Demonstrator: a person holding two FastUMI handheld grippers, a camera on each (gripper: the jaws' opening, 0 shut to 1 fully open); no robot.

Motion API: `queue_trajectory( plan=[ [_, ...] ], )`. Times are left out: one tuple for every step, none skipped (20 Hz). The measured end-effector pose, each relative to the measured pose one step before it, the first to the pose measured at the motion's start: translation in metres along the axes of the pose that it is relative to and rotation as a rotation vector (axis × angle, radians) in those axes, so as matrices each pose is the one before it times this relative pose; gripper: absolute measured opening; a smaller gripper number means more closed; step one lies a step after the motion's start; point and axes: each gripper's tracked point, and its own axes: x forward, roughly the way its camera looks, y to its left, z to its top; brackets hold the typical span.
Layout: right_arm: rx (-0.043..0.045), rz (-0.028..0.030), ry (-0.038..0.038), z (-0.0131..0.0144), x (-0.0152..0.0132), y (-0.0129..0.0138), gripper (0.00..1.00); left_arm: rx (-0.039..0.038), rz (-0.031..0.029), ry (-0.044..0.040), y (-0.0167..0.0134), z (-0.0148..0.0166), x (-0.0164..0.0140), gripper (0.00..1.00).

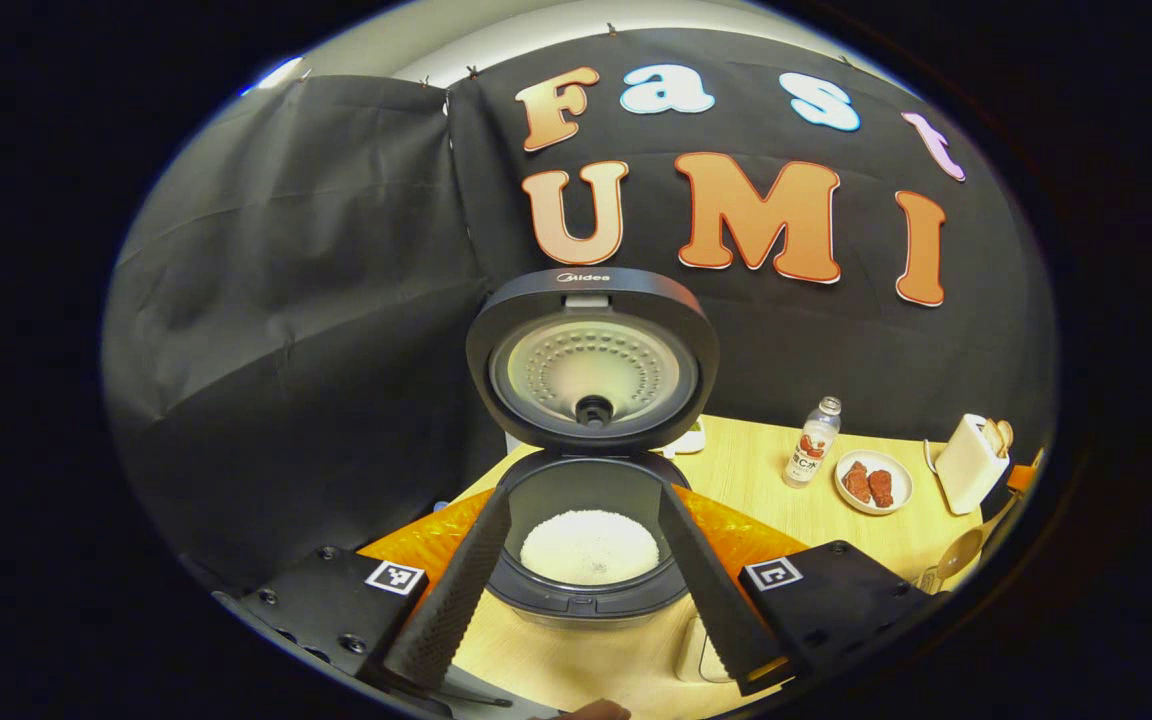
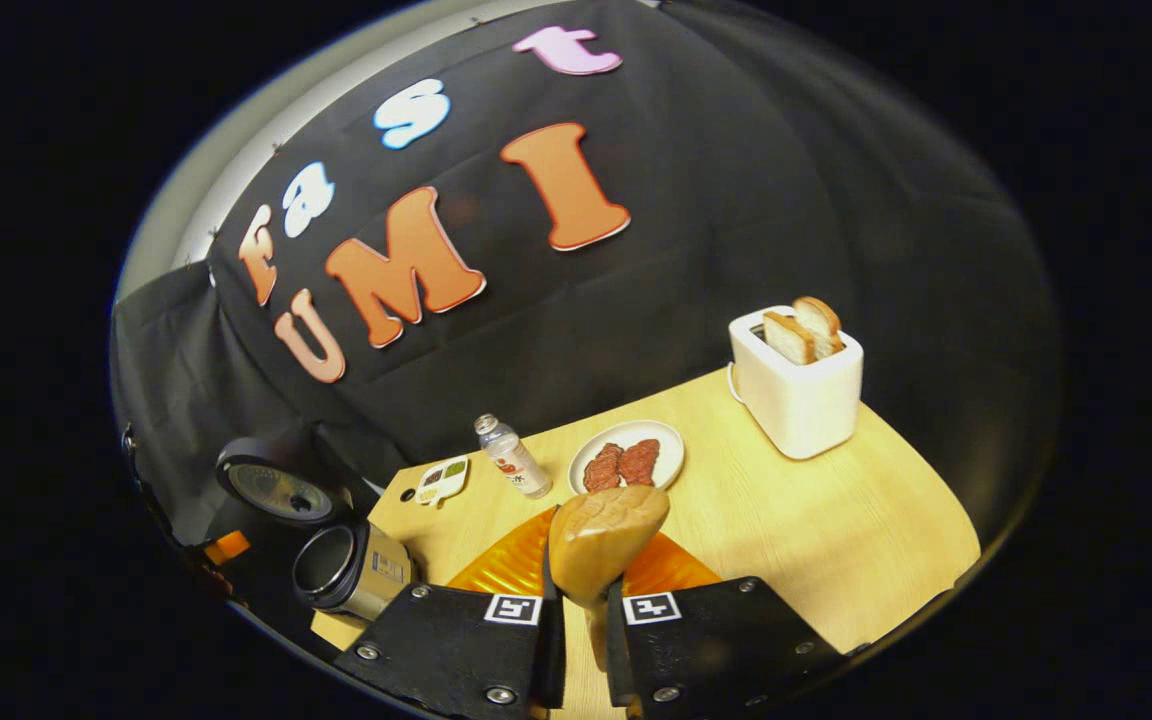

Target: Close the left gripper, press the button to open the rice cooker; take a wooden spoon from the chopstick holder with the right hand, scoop a spoonful of rice and pour it into the rice cooker, then put the wooden spoon back into the chopstick holder.

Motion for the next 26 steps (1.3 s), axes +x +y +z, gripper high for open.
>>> queue_trajectory(
  plan=[
    [0.02865,-0.01212,0.00656,-0.00849,0.00047,-0.00906,0.16,0.00536,0.00257,-0.00064,-0.00094,0.00195,0.00052,0.98],
    [0.02843,-0.01647,0.00814,-0.00914,0.00181,-0.00914,0.16,-0.00315,-0.00236,-0.00034,-0.00232,0.00135,-0.00137,0.95],
    [0.02254,-0.01789,0.01495,-0.01064,0.00324,-0.00954,0.16,-0.00893,-0.00579,0.00525,-0.00285,0.00065,-0.00098,0.95],
    [0.02082,-0.01684,0.01037,-0.01079,0.00172,-0.00659,0.16,-0.01020,-0.00572,0.00370,-0.00119,0.00075,0.00075,1.00],
    [0.01578,-0.01384,0.01462,-0.00824,0.00397,-0.00673,0.16,-0.00587,-0.00401,0.00207,-0.00120,0.00148,-0.00057,1.00],
    [0.00965,-0.00876,0.00518,-0.00574,0.00315,-0.00494,0.16,-0.00067,-0.00329,0.00219,0.00068,0.00089,0.00099,1.00],
    [0.01044,-0.01650,0.00463,-0.00434,0.00385,-0.00540,0.16,0.00100,-0.00335,0.00129,0.00078,0.00150,0.00127,1.00],
    [0.00538,-0.01380,0.00797,-0.00507,0.00223,-0.00511,0.16,0.00495,-0.00901,0.01004,-0.00060,0.00083,0.00140,1.00],
    [0.00462,-0.01443,0.01116,-0.00616,0.00428,-0.00557,0.16,0.00379,-0.01795,0.01139,-0.00201,0.00025,0.00108,0.95],
    [0.00543,-0.00714,0.01361,-0.00554,0.00077,-0.00344,0.17,0.01131,-0.00882,-0.00075,0.00321,0.00549,0.00120,1.00],
    [0.00528,-0.00601,0.02275,-0.00753,0.00139,-0.00340,0.18,0.00674,-0.01238,-0.00024,0.00287,0.00760,0.00174,0.98],
    [-0.00254,-0.01267,0.03744,-0.01148,0.00119,-0.00547,0.19,-0.00386,-0.02036,0.00050,0.00058,0.00907,0.00288,0.95],
    [0.00749,-0.00786,0.00629,-0.00159,-0.00247,-0.00361,0.21,-0.01287,-0.01130,-0.00198,0.00211,0.01216,0.00397,0.95],
    [0.00790,-0.01312,0.01410,0.00018,0.00011,-0.00416,0.22,-0.00798,-0.01135,-0.00559,0.00212,0.01474,0.00478,1.00],
    [0.00554,-0.01132,0.00441,-0.00003,-0.00296,-0.00404,0.23,0.01702,0.00674,-0.02771,0.00724,0.02046,0.00708,0.94],
    [0.00113,-0.00691,0.01219,-0.00150,-0.00269,-0.00420,0.17,0.00735,0.01840,-0.02670,0.00836,0.01645,0.00719,1.00],
    [-0.00030,0.00048,0.01567,-0.00228,-0.00592,-0.00168,0.27,0.00129,0.01075,-0.01715,0.00592,0.01732,0.00959,1.00],
    [-0.01096,-0.00604,0.00371,0.00090,-0.00528,-0.00146,0.30,-0.00303,-0.00495,-0.03003,0.00084,0.01996,0.00503,1.00],
    [-0.01970,-0.01033,-0.00903,0.00426,-0.00505,-0.00323,0.37,0.00249,-0.00580,-0.04448,-0.00162,0.02212,0.00496,1.00],
    [-0.02359,-0.01140,-0.01504,0.00467,-0.00518,-0.00169,0.40,0.01500,0.00148,-0.04793,-0.00050,0.02183,0.00570,1.00],
    [-0.02517,-0.01057,-0.01564,0.00601,-0.00648,-0.00080,0.50,0.03278,0.00852,-0.02011,0.00057,0.01477,0.00864,0.99],
    [-0.02534,-0.00854,-0.01382,0.00595,-0.00624,-0.00020,0.44,0.03124,0.01160,-0.00090,-0.00111,0.00433,0.00874,0.96],
    [-0.02635,-0.00543,-0.01083,0.00558,-0.00769,-0.00020,0.62,0.01818,-0.00210,0.00445,-0.00364,0.00106,0.01198,0.96],
    [-0.02850,-0.00516,-0.01221,0.00552,-0.00701,0.00060,0.67,0.00901,-0.01064,0.01400,-0.00720,-0.00399,0.01261,0.96],
    [-0.02790,-0.00460,-0.01494,0.00674,-0.00526,0.00220,0.76,-0.00194,-0.01611,0.03072,-0.00655,-0.00866,0.01280,0.97],
    [-0.02419,-0.00061,-0.01540,0.00776,-0.00424,0.00330,0.78,-0.00256,-0.01041,0.04906,-0.00425,-0.01335,0.01073,1.00]
  ],
)
